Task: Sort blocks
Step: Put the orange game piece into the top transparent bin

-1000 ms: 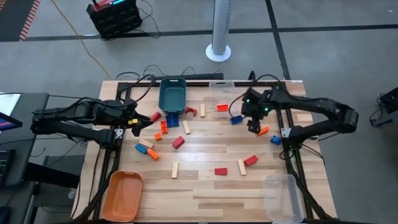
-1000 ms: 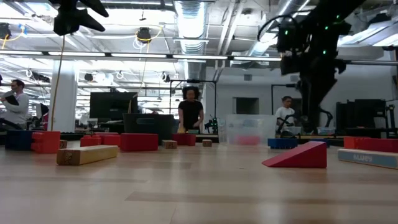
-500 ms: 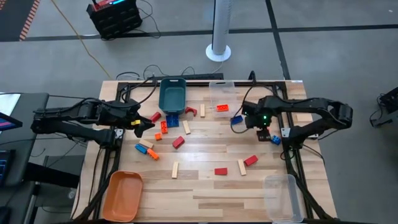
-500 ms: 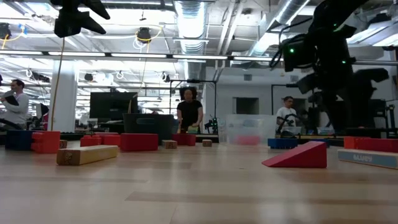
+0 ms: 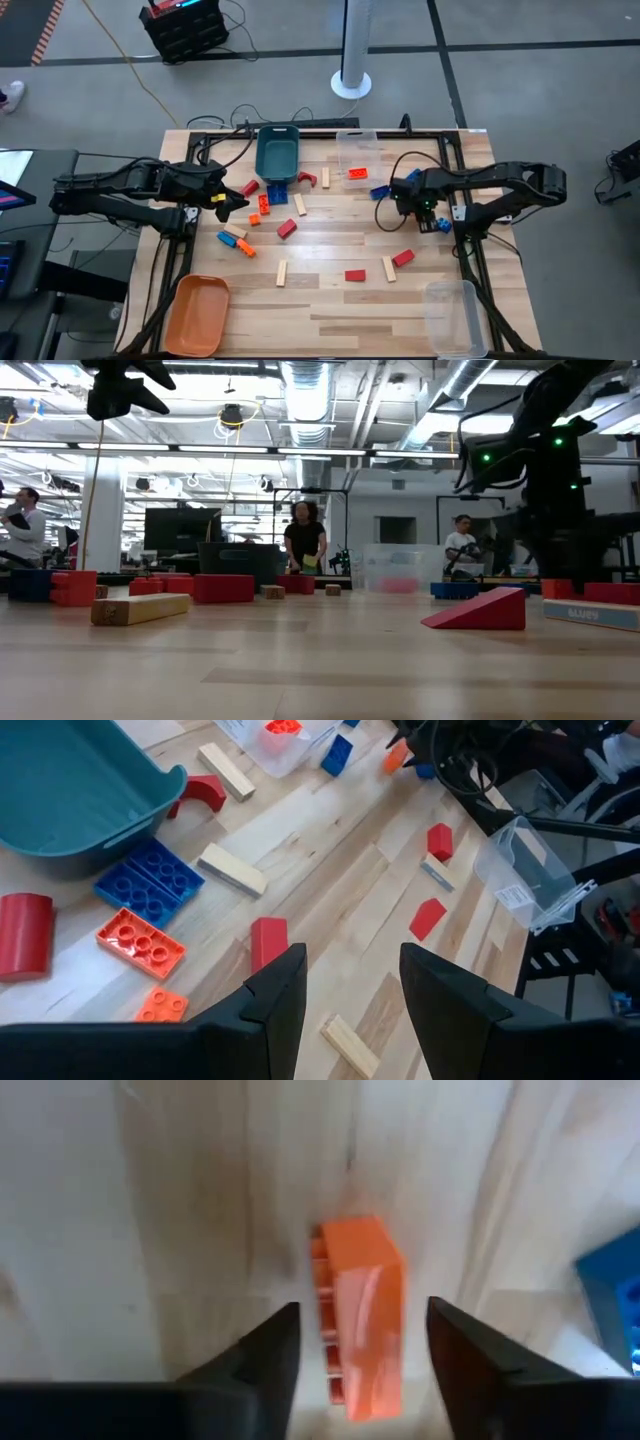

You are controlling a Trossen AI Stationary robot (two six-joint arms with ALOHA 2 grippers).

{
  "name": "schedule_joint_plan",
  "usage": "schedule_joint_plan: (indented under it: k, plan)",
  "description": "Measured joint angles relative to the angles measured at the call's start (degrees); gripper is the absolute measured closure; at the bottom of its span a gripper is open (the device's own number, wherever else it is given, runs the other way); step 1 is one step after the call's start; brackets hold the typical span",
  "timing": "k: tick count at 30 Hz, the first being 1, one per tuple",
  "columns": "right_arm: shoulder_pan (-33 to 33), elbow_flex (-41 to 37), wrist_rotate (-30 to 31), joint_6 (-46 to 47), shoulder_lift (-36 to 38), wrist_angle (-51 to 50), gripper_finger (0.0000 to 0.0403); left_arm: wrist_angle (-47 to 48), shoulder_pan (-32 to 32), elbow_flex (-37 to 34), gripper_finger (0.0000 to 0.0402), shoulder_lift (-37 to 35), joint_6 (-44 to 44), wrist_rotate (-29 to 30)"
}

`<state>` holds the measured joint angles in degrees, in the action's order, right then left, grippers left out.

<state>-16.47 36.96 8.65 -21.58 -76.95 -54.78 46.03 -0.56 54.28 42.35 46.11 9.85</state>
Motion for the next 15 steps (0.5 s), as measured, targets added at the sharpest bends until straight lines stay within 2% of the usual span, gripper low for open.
schedule_joint_plan:
  k: [5, 8, 11, 15]
  plan:
    - [-0.02, 1.49, -5.26, -1.35, 0.00, -0.35, 0.0327, -0.01, 0.00, 0.00, 0.0244, 0.00, -0.81, 0.00]
    - [-0.02, 4.54, -6.28, -0.80, 0.00, -1.25, 0.0371, 0.01, 0.00, 0.00, 0.0244, 0.00, -0.87, 0.00]
    - [-0.05, 10.18, -9.71, 0.12, 0.00, -2.23, 0.0384, 0.01, 0.00, 0.00, 0.0244, 0.00, -0.90, 0.00]
    - [0.00, 20.35, -14.37, 0.33, 0.02, -0.78, 0.0368, 0.01, 0.00, 0.00, 0.0244, 0.00, -1.57, 0.78]
